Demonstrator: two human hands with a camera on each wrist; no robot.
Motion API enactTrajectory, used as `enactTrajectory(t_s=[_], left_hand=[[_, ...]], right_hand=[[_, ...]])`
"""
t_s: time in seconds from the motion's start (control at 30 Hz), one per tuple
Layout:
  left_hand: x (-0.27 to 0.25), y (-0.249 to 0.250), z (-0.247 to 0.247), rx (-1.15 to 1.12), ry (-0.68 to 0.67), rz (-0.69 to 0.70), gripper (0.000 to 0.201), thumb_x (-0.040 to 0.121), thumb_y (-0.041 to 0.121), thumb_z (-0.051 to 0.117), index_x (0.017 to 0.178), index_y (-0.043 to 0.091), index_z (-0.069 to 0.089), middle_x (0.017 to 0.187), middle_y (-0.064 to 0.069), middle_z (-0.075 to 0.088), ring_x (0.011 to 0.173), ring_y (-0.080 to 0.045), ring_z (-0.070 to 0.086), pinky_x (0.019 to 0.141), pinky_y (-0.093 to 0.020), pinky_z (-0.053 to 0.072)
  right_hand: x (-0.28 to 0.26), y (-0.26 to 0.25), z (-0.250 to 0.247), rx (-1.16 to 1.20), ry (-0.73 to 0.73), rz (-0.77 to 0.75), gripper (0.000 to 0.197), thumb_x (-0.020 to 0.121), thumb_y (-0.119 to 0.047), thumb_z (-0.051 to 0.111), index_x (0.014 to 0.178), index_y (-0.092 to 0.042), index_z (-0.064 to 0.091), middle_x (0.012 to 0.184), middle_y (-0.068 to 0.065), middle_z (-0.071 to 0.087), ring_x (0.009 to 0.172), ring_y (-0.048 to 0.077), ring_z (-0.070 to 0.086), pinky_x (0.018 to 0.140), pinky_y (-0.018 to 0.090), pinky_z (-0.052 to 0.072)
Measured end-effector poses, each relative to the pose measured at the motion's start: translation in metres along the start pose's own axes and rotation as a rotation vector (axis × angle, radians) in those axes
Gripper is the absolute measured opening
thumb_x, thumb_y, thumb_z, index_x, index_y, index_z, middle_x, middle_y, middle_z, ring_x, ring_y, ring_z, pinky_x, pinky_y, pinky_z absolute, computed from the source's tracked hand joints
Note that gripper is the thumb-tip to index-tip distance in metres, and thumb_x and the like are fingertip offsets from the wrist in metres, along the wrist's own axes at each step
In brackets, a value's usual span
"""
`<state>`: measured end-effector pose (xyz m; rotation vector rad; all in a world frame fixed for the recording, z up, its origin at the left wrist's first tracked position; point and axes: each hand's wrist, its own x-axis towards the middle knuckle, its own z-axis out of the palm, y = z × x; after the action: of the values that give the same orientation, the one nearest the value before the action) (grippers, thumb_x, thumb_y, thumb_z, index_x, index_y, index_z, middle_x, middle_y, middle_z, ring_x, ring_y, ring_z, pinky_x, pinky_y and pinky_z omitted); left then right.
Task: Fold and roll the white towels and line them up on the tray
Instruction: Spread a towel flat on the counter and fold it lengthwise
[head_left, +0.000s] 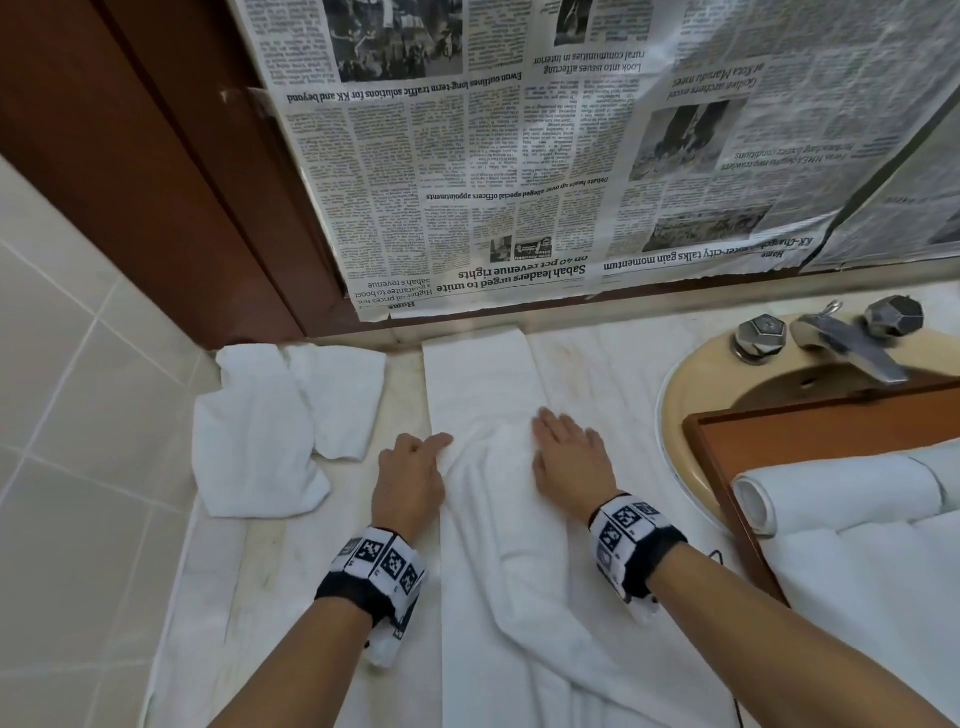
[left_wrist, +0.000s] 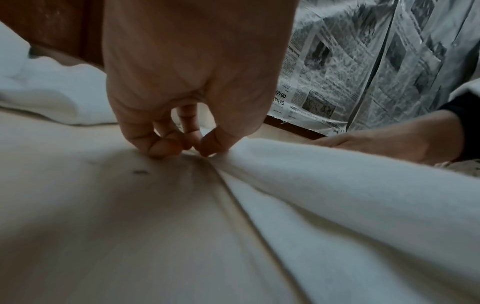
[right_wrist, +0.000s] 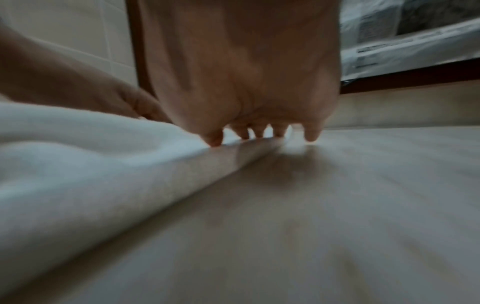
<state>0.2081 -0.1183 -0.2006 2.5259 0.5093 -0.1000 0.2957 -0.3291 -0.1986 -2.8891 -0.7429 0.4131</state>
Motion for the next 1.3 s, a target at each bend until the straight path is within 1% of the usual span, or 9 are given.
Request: enactTrajectory(t_s=[0.1,0.27,0.37,0.5,0.6,0.7,0.97,1.17,1.3], left_hand=[[-0.001,0.011,0.004,0.017,0.100,-0.007,0.042,0.102,0.023,0.042,0.142,0.031,0.049,0.144,0.001,0.039,0.126,-0.028,0.039,0.098,-0.043,0.041],[0.014,0.022,0.020,0.307,-0.086,0.056,0.057,0.100,0.046,0.007,0.157,0.043,0.007,0.166,0.019,-0.001,0.153,-0.023,0.003,0.113,-0.054,0.018],[0.023,0.003,0.015,0.348,-0.126,-0.005,0.054,0.104,0.053,0.008,0.156,0.048,-0.005,0.163,0.024,-0.012,0.154,-0.021,-0.010,0.118,-0.057,0.005],[0.030,-0.016,-0.001,0.275,-0.060,-0.092,0.054,0.104,0.052,0.015,0.156,0.047,0.002,0.165,0.021,-0.006,0.154,-0.024,-0.005,0.120,-0.056,0.002],[0.034,0.008,0.005,0.212,-0.062,0.012,0.052,0.106,0.049,0.016,0.156,0.047,0.005,0.165,0.022,-0.008,0.154,-0.021,-0.006,0.119,-0.057,0.005],[0.037,0.025,0.021,0.246,-0.098,0.041,0.052,0.106,0.047,0.013,0.156,0.045,0.002,0.164,0.023,-0.011,0.154,-0.021,-0.009,0.119,-0.061,0.003],[0.049,0.006,0.004,0.227,-0.065,-0.139,0.053,0.105,0.049,0.015,0.155,0.049,-0.002,0.165,0.020,-0.010,0.153,-0.027,-0.007,0.121,-0.057,0.003],[0.021,0.019,0.019,0.284,-0.162,-0.031,0.055,0.104,0.052,0.009,0.154,0.047,-0.014,0.160,0.023,-0.025,0.152,-0.024,-0.020,0.119,-0.061,-0.005],[-0.010,0.015,0.019,0.358,-0.206,-0.046,0.058,0.104,0.052,0.013,0.155,0.043,-0.014,0.162,0.018,-0.023,0.153,-0.025,-0.015,0.119,-0.060,0.000]], right_hand=[[0.009,-0.018,-0.002,0.128,0.251,-0.141,0.060,0.095,-0.035,0.025,0.133,0.000,0.056,0.144,0.019,0.052,0.132,0.035,0.050,0.108,0.049,0.040],[0.029,-0.042,0.008,0.070,-0.046,-0.237,0.073,0.096,-0.055,-0.005,0.160,-0.023,0.007,0.167,-0.007,0.000,0.154,0.017,0.000,0.124,0.046,0.005],[0.030,-0.016,0.010,0.024,-0.071,-0.171,0.059,0.103,-0.051,0.003,0.158,-0.032,-0.006,0.163,-0.015,-0.015,0.152,0.012,-0.013,0.123,0.046,-0.005],[0.025,0.012,0.002,0.025,-0.027,0.093,0.057,0.106,-0.040,0.010,0.160,-0.023,0.001,0.166,-0.010,-0.008,0.153,0.017,-0.008,0.123,0.048,-0.004],[0.031,-0.016,-0.001,0.098,0.071,-0.071,0.066,0.098,-0.041,0.002,0.158,-0.018,0.018,0.166,-0.003,0.009,0.154,0.020,0.003,0.123,0.051,0.007],[0.037,-0.039,0.010,0.091,-0.024,-0.222,0.072,0.095,-0.051,-0.011,0.159,-0.024,0.005,0.165,-0.009,-0.002,0.153,0.015,-0.004,0.124,0.047,0.001],[0.046,-0.003,0.004,0.076,-0.021,0.096,0.056,0.106,-0.040,0.006,0.159,-0.027,-0.006,0.164,-0.015,-0.015,0.153,0.017,-0.012,0.122,0.050,-0.006],[0.026,-0.022,0.014,0.049,-0.073,-0.109,0.080,0.086,-0.059,-0.018,0.158,-0.027,-0.007,0.160,-0.015,-0.021,0.151,0.013,-0.016,0.122,0.047,-0.008],[-0.012,-0.016,0.021,-0.003,0.017,-0.211,0.069,0.096,-0.049,0.011,0.157,-0.021,0.028,0.165,-0.002,0.018,0.151,0.022,0.017,0.118,0.052,0.015]])
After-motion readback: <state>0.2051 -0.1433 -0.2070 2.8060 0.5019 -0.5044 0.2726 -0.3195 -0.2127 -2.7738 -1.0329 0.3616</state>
